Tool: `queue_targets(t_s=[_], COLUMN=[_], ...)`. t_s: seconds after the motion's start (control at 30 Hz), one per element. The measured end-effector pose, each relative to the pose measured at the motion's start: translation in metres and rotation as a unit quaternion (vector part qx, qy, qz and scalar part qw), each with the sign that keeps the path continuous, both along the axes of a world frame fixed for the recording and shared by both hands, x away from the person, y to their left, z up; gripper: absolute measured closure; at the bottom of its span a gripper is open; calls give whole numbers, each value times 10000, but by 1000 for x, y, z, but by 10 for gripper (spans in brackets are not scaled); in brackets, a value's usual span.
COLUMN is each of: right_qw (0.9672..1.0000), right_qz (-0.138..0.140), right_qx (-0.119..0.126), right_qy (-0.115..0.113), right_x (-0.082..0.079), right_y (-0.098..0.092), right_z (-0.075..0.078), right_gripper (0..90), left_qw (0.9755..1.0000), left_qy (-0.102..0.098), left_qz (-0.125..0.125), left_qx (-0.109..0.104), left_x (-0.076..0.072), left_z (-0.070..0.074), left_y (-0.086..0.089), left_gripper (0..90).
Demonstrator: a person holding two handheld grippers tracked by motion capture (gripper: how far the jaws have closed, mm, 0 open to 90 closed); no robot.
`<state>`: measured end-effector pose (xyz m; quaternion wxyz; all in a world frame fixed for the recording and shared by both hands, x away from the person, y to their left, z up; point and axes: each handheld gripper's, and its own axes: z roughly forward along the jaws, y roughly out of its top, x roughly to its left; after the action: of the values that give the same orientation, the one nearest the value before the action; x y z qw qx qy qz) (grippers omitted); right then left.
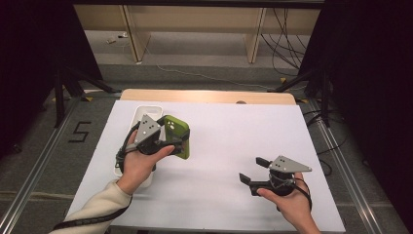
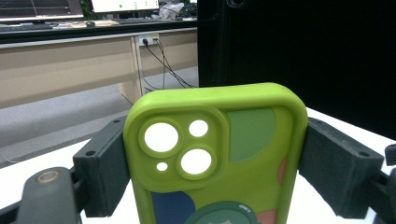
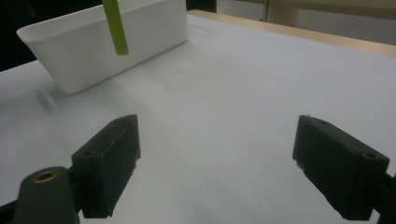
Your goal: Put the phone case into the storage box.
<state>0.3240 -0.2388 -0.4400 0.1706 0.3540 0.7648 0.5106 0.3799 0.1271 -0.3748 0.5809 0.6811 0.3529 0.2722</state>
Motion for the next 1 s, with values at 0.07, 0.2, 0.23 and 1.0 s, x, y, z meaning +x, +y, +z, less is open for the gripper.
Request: queue_targets(t_s=[0.07,0.2,0.23,1.0], right_qw=[10000,10000,10000,10000], right_qz=[2,-2,6,-28], right_qx=[1,5,11,11], right_qy=[1,-6,-9,8], right_x=[0,-1,-1,0], right_y=[0,1,1,-1], right_z=[0,-1,-1,-4], right_gripper=[160,160,159,159], left_qw=[10000,10000,10000,9996], left_qy=[0,21,24,-6], left_qz=[10,43,55,281], left_qx=[8,-2,1,-19], left_x=[0,1,1,7], left_z=[0,0,0,5], left_y=[2,5,5,20], left_gripper=[163,163,163,163])
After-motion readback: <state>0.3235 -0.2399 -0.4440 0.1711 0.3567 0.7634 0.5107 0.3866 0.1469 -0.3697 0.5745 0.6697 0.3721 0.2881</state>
